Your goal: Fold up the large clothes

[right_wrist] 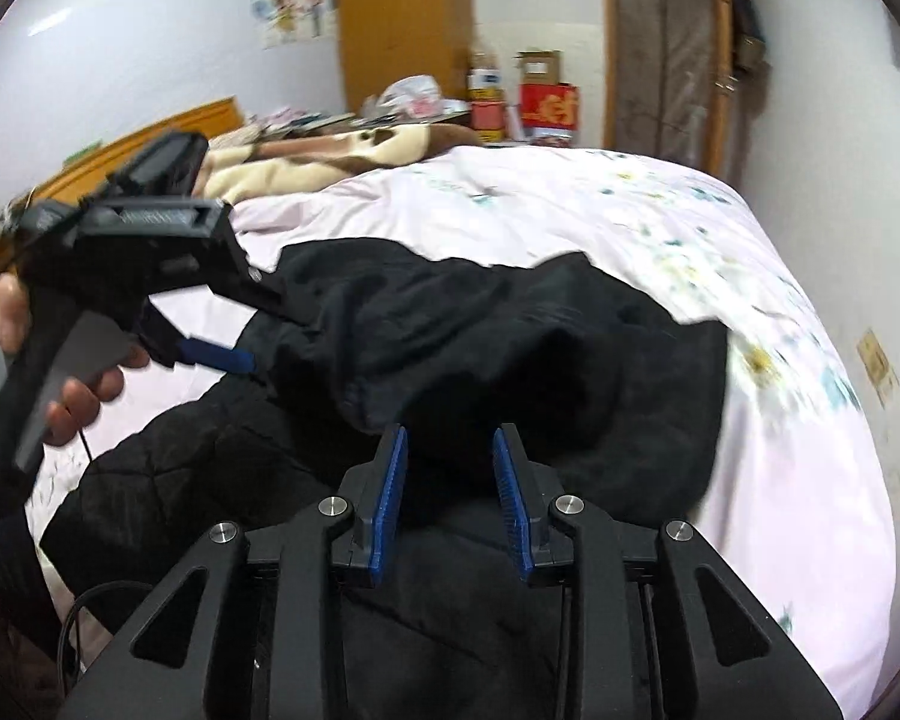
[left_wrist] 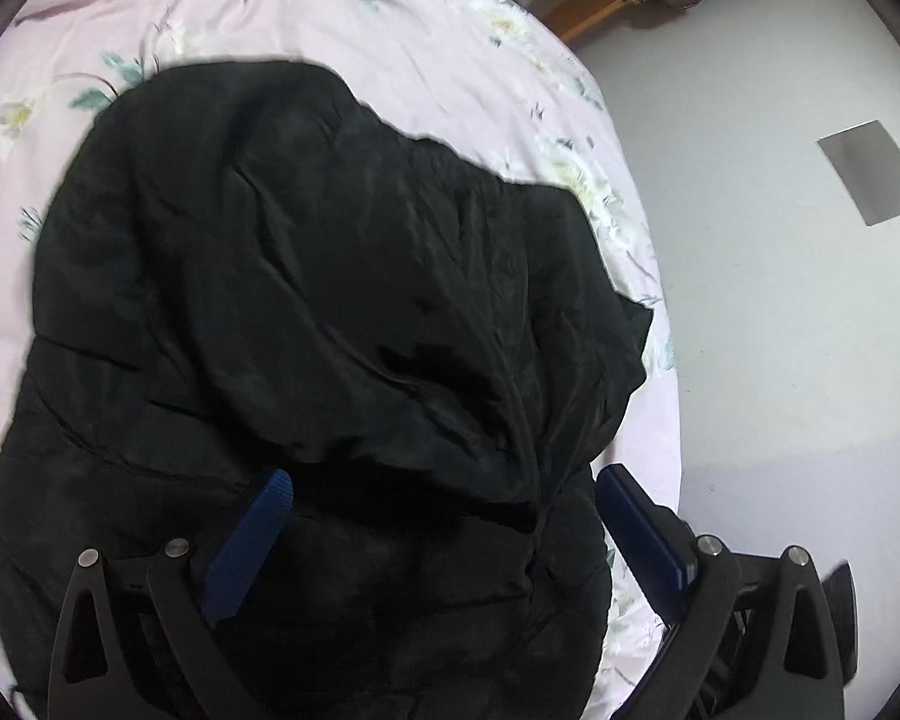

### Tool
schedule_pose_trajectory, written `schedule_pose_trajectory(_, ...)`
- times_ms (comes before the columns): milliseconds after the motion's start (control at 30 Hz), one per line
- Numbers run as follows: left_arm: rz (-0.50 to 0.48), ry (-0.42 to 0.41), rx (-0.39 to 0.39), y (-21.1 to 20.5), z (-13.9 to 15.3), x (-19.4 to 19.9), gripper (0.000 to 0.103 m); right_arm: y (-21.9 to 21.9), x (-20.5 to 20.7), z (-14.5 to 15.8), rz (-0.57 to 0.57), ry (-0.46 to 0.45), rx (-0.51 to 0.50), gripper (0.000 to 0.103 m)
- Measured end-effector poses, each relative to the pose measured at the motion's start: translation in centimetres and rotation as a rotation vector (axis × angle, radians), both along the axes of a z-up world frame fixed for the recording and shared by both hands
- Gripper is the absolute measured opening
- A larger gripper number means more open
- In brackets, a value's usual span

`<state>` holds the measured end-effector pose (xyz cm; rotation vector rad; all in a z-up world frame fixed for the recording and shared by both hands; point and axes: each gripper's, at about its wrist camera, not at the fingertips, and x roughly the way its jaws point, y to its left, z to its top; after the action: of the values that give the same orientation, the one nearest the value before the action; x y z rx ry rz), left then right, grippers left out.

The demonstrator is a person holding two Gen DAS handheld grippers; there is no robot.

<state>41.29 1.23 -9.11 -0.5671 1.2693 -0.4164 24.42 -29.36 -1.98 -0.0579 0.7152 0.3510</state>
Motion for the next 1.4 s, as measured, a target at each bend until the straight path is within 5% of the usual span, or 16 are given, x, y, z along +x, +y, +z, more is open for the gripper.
schedule_pose_trajectory(100, 0.067, 0.029, 0.036, -0.8, -0.9, 0.5, 0.1, -1.2, -0.5, 0.1, -0.039, -0.002, -0.007, 0.031)
schedule_pose_trajectory(133, 0.072, 0.024, 0.069, -1.1, -1.1, 0.5, 0.09, -1.4, -0.7, 0.2, -0.041, -0.001, 0.003, 0.031)
schedule_pose_trajectory(300, 0.034, -0.019, 0.277, -3.2, -1.4, -0.2, 0.068, -2.0, -1.5, 0.6, -0.059, -0.019, -0.006, 0.031)
schedule_pose_trajectory(367, 0.045, 0.001, 0.281, -3.4, -1.9, -0.1, 0.054, -2.2, -1.8, 0.7, -0.066, -0.026, -0.001, 0.031)
schedule_pose_trajectory(433, 0.051, 0.001, 0.292, -3.4, -2.2, 0.1, 0.022, -2.5, -1.8, 0.6, -0.079, -0.021, 0.018, 0.031)
schedule_pose_trajectory(500, 0.034, -0.032, 0.312, -3.4, -1.9, -0.2, 0.005, -2.4, -1.8, 0.5, -0.092, -0.013, 0.029, 0.031)
schedule_pose_trajectory(700, 0.068, -0.122, 0.253, -1.8, 1.0, -1.1, 0.003, -4.2, 0.4, -0.8, -0.141, 0.072, 0.219, 0.032)
schedule_pose_trajectory(733, 0.067, -0.141, 0.261, -1.7, 1.6, -1.3, 0.004, -4.4, 1.3, -1.3, -0.13, 0.109, 0.29, 0.035)
schedule_pose_trajectory(800, 0.06, -0.172, 0.269, -1.6, 2.5, -1.2, 0.004, -4.8, 3.6, -2.3, -0.077, 0.204, 0.461, 0.059)
schedule_pose_trajectory(900, 0.062, -0.175, 0.239, -0.9, 2.8, -0.9, 0.003, -4.8, 6.4, -3.8, -0.068, 0.285, 0.618, 0.065)
schedule_pose_trajectory(1067, 0.047, -0.193, 0.24, -0.3, 2.2, -1.4, 0.003, -3.4, 10.8, -4.9, 0.0, 0.37, 0.645, 0.078)
schedule_pose_trajectory(1300, 0.032, -0.173, 0.218, -0.7, 0.5, -1.4, 0.002, -6.3, 16.4, -7.5, -0.2, 0.484, 0.775, 0.078)
schedule_pose_trajectory(1400, 0.003, -0.167, 0.217, -1.5, -0.2, -1.4, 0.002, -6.6, 16.6, -6.3, -0.257, 0.391, 0.728, 0.078)
